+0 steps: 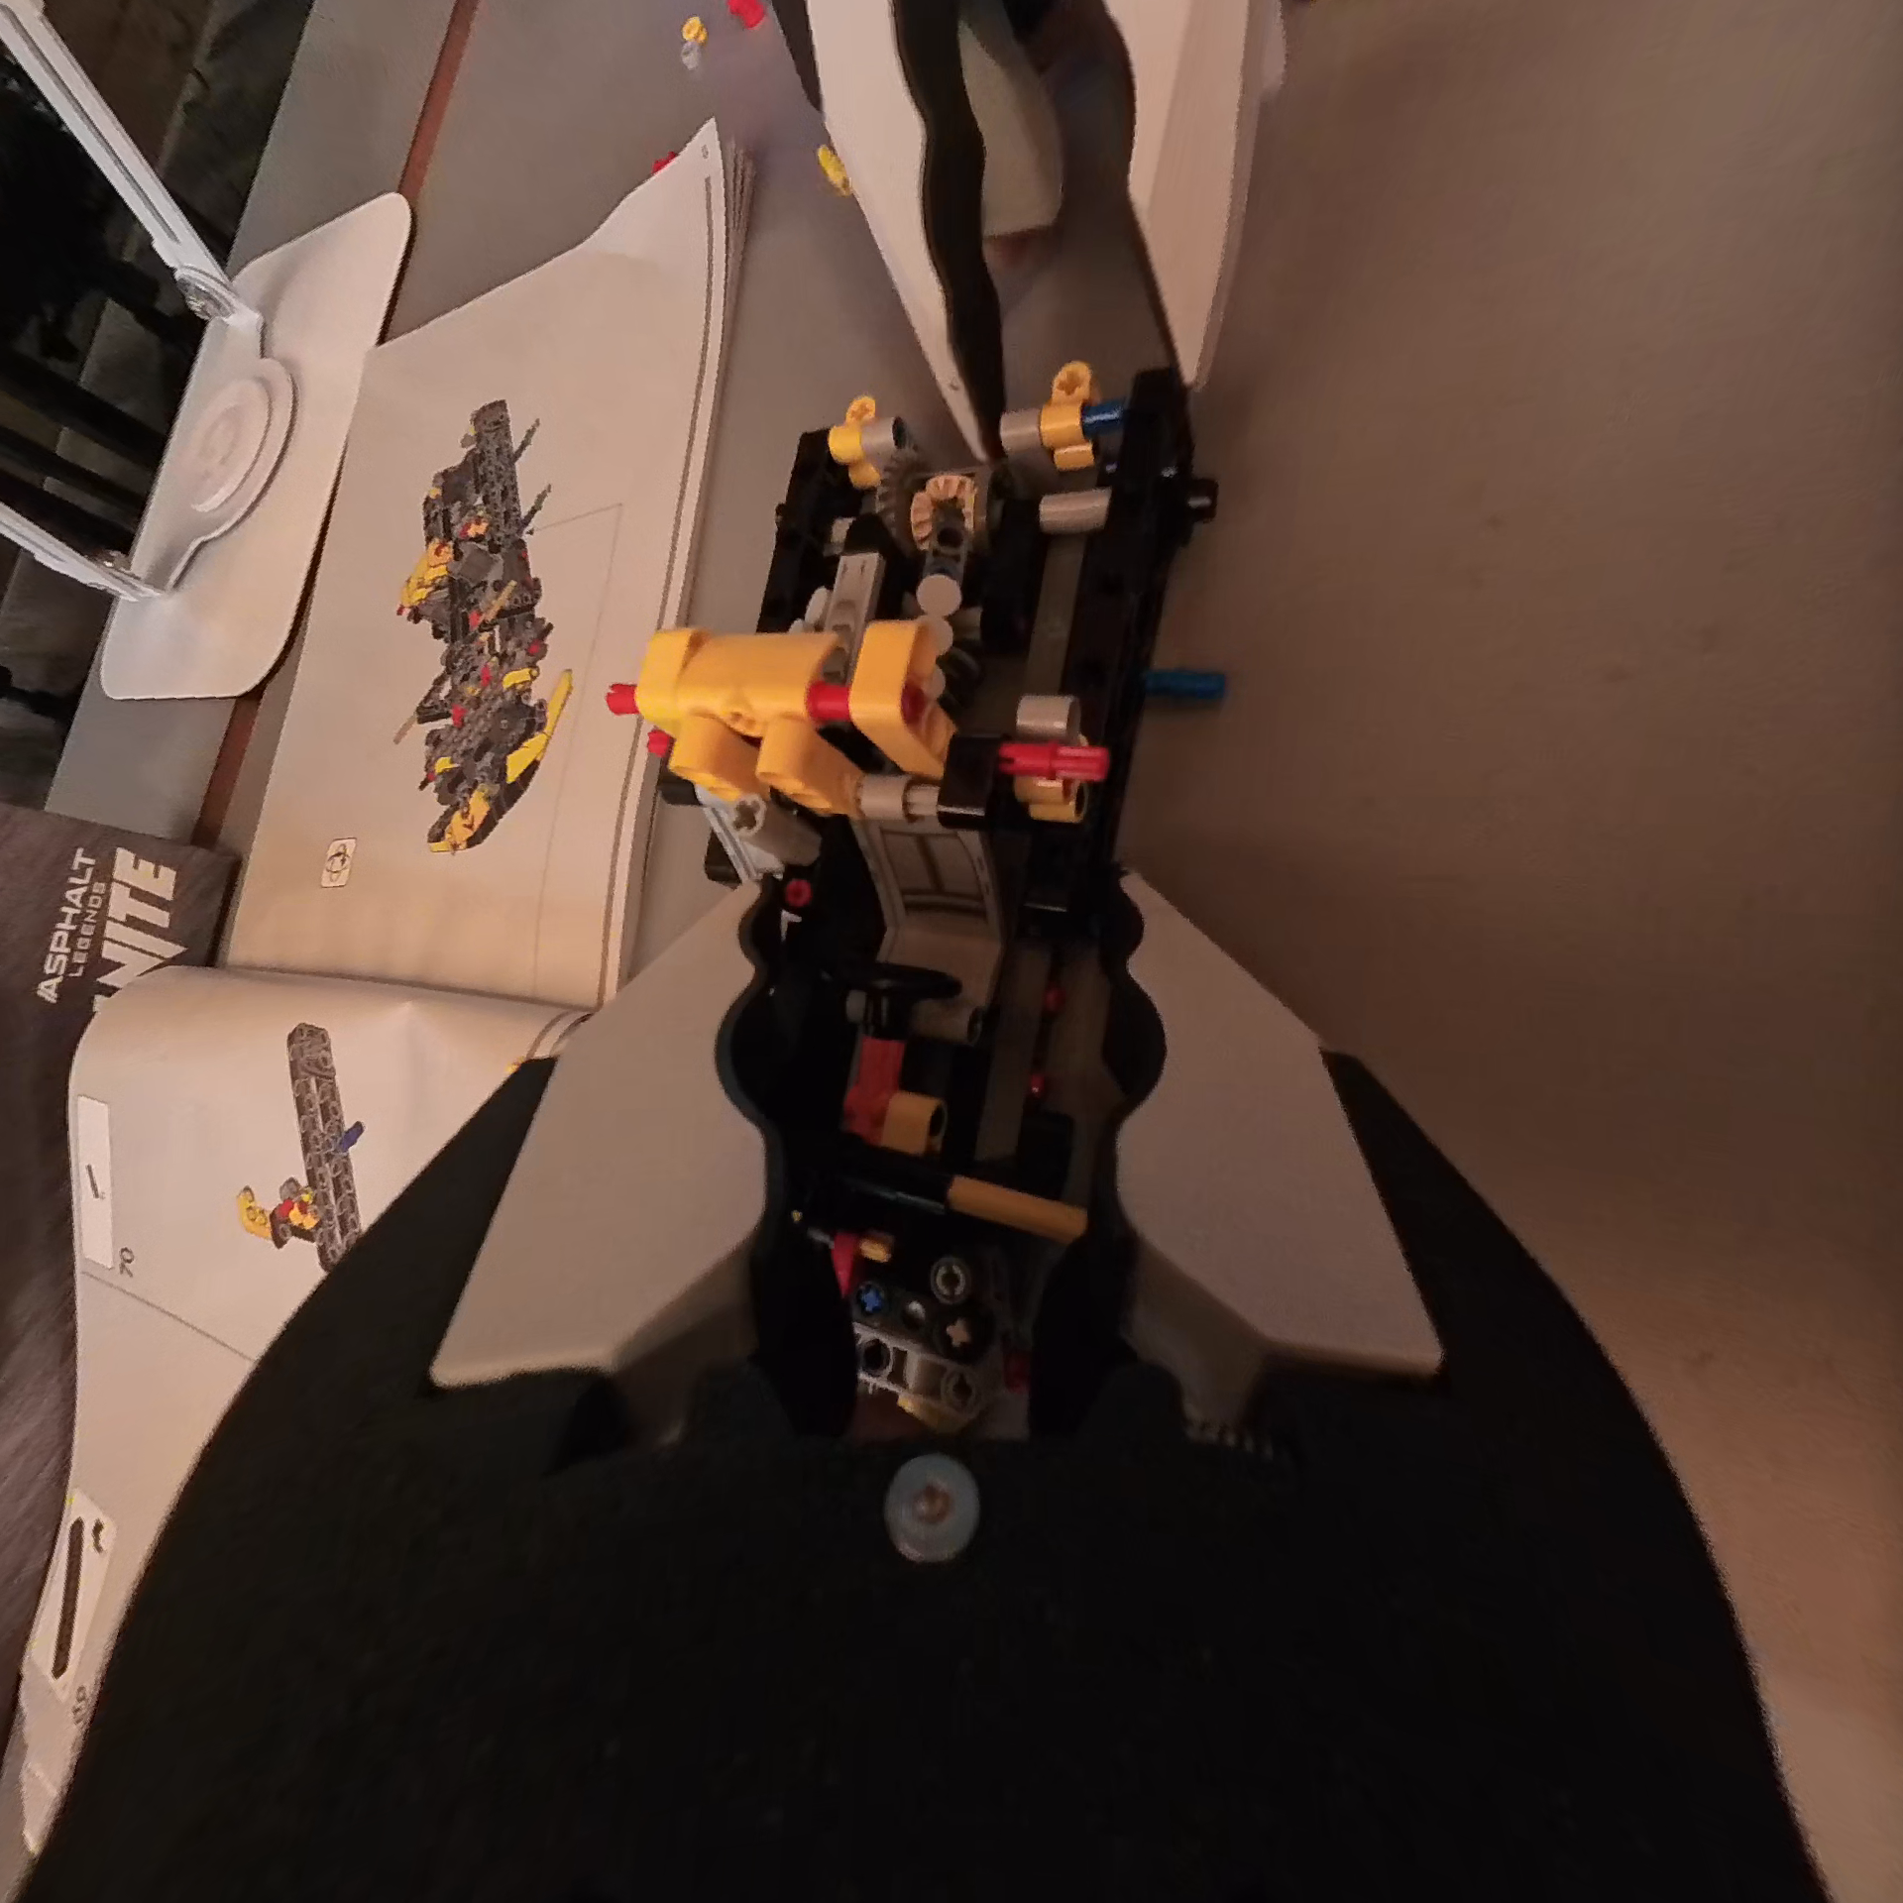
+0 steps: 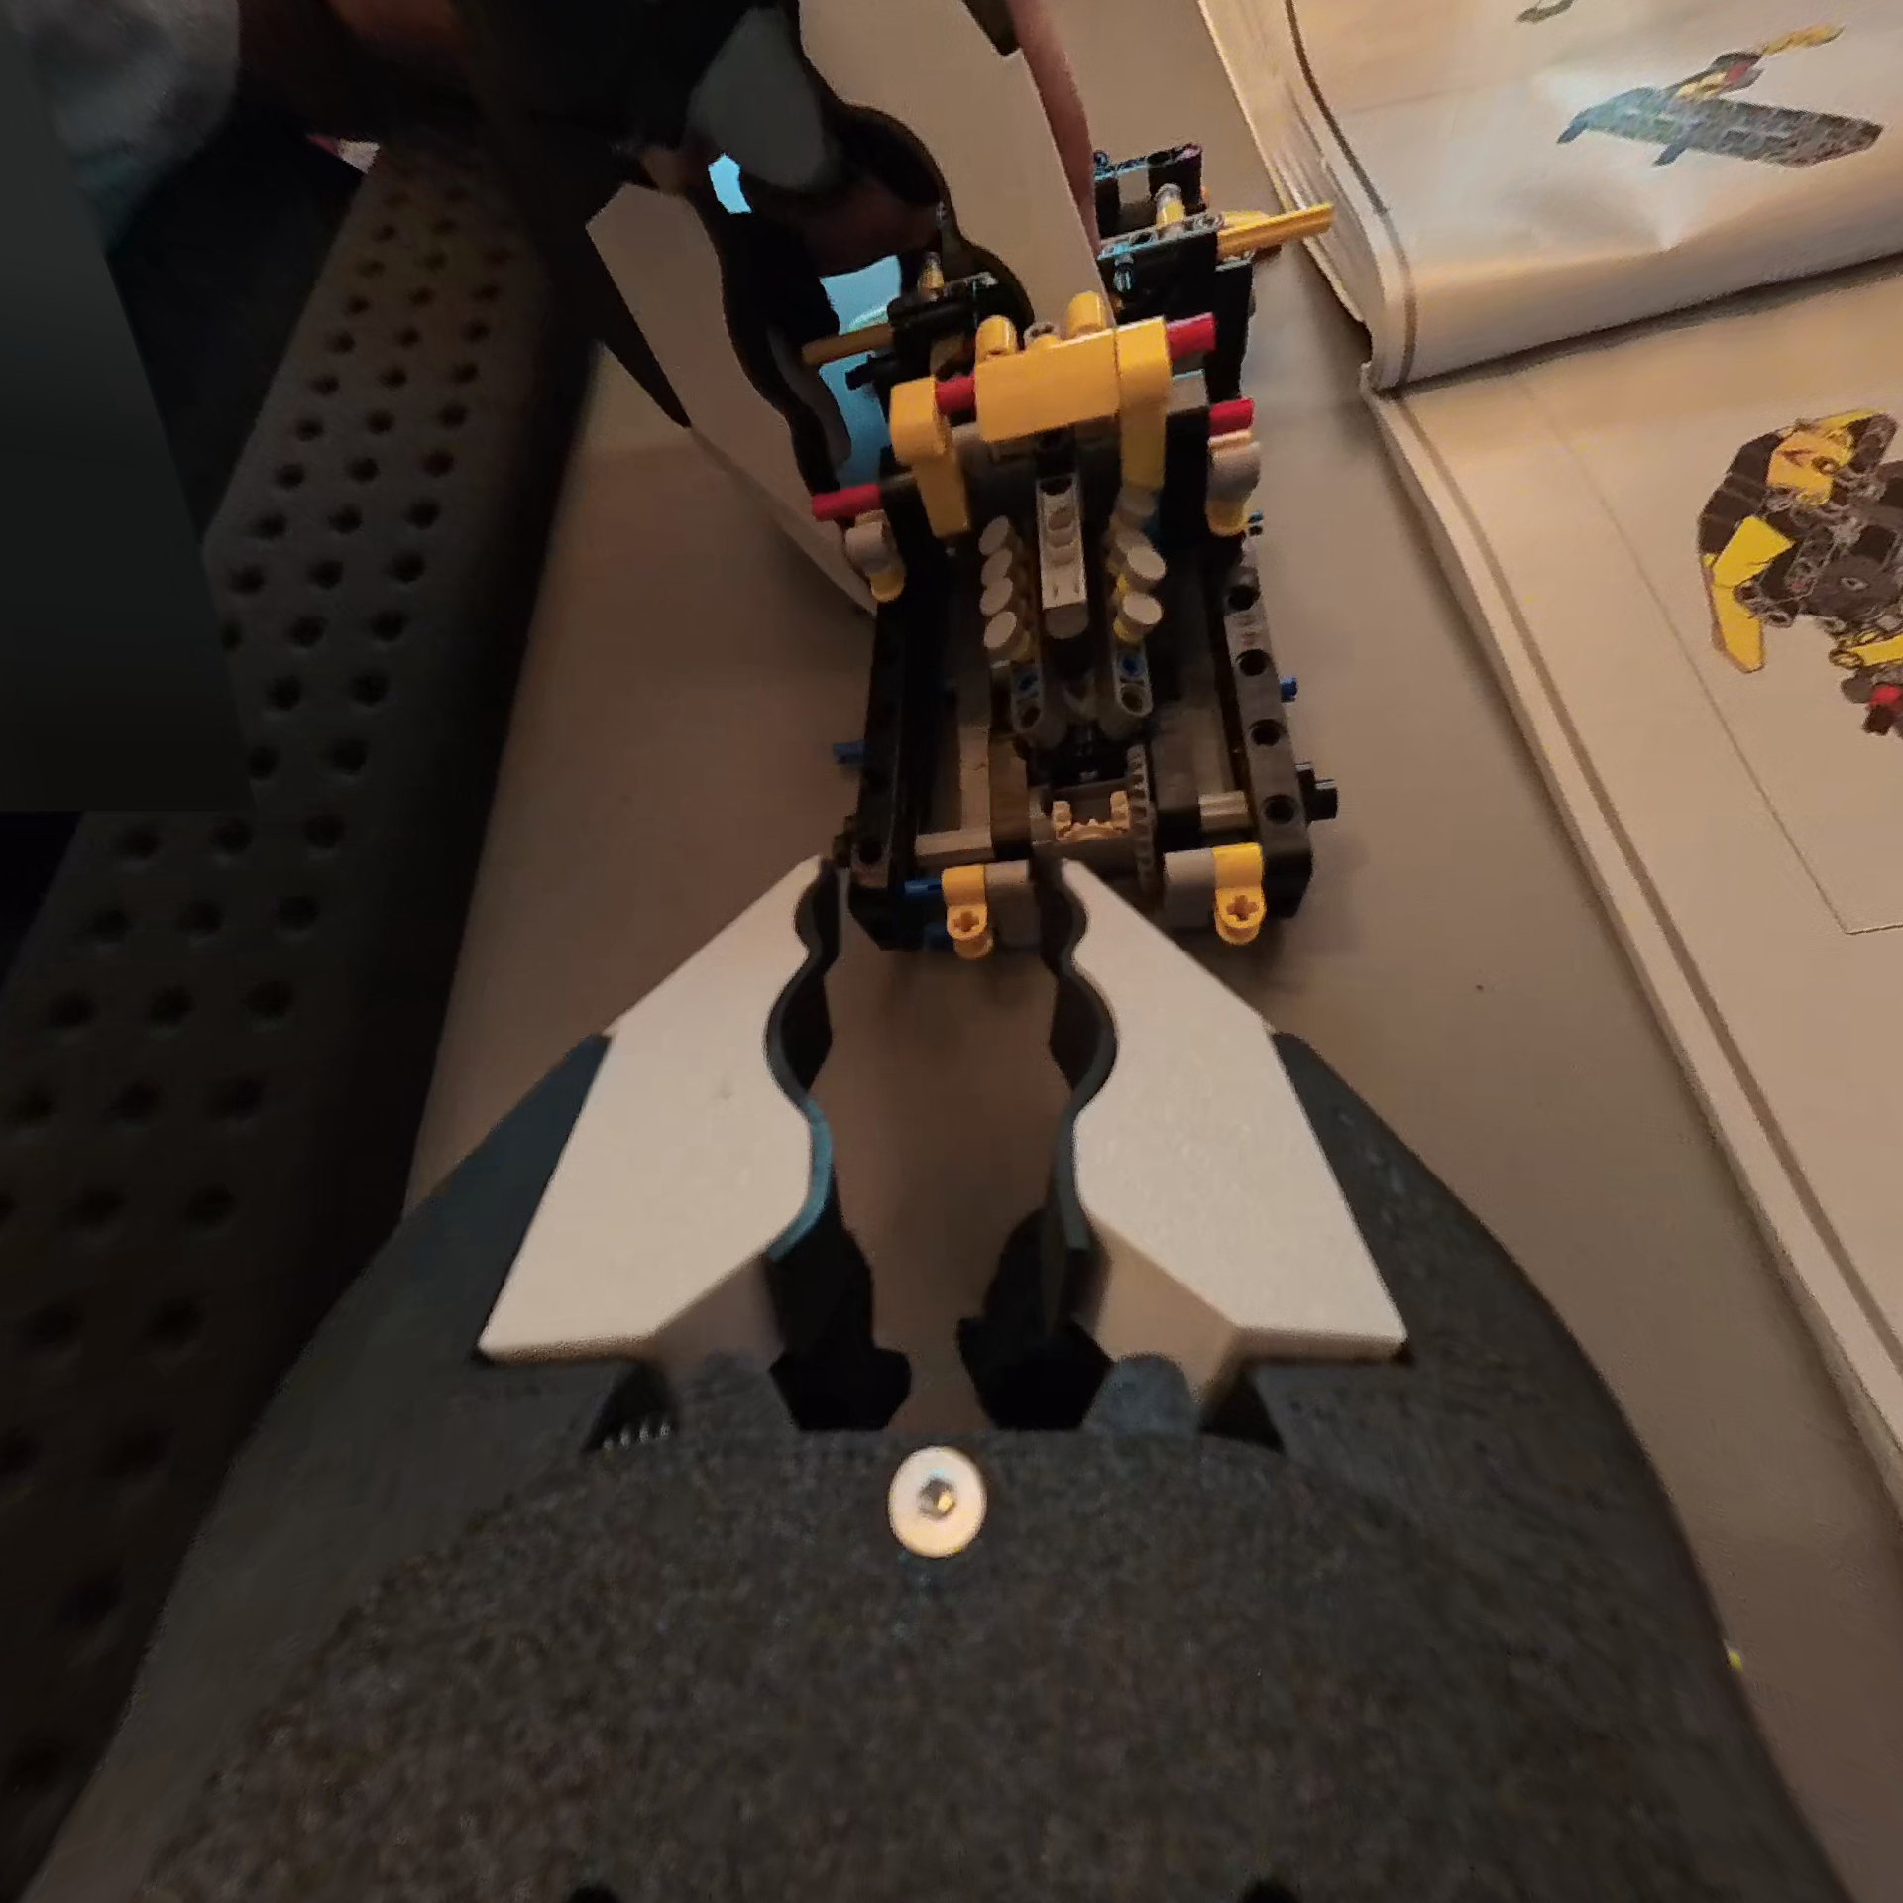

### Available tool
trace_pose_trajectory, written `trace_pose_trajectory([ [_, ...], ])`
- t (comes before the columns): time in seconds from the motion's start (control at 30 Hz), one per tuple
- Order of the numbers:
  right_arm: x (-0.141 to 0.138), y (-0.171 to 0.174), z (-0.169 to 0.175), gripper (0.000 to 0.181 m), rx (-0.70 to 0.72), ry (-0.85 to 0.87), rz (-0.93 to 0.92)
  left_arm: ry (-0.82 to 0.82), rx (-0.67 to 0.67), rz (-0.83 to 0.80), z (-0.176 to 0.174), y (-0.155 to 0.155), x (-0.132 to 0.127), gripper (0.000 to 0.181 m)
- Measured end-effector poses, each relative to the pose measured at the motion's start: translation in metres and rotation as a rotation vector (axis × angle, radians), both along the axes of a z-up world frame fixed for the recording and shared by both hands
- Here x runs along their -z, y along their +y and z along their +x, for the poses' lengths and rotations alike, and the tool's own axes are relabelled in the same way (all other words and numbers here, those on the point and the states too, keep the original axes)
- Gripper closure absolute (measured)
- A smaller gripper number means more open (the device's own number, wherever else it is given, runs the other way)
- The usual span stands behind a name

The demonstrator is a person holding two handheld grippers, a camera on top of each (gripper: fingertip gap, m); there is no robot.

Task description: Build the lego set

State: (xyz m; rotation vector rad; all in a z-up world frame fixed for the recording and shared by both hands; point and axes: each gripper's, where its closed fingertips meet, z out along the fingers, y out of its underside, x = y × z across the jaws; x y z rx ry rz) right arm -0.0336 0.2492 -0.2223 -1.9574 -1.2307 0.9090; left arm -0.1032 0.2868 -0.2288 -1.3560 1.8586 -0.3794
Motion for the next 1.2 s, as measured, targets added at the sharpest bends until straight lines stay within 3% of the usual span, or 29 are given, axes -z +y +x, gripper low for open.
trace_pose_trajectory([
  [0.13,-0.016,0.018,0.004,0.137,0.108,0.091,0.0,-0.001,0.001,0.004,0.0,0.0,0.0,0.119],
  [0.23,-0.003,0.014,0.003,0.15,0.143,-0.032,-0.116,-0.002,0.0,0.005,0.0,0.0,0.0,0.119],
  [0.47,0.003,0.012,0.002,0.169,0.143,-0.108,-0.058,-0.002,0.0,0.004,0.0,0.0,0.0,0.119],
  [0.8,0.003,0.011,0.004,0.168,0.135,-0.1,-0.052,-0.002,0.002,0.002,0.001,-0.001,-0.001,0.119],
  [0.97,-0.01,0.002,-0.001,0.139,0.066,-0.034,0.002,-0.003,0.001,0.003,0.001,-0.001,-0.001,0.119],
  [1.07,-0.001,-0.004,-0.003,0.127,0.034,-0.121,0.082,-0.003,0.001,0.003,0.001,-0.001,-0.001,0.119],
  [1.2,0.016,0.001,0.004,0.145,0.045,-0.252,0.142,-0.003,0.0,0.006,0.001,-0.001,0.0,0.119],
])
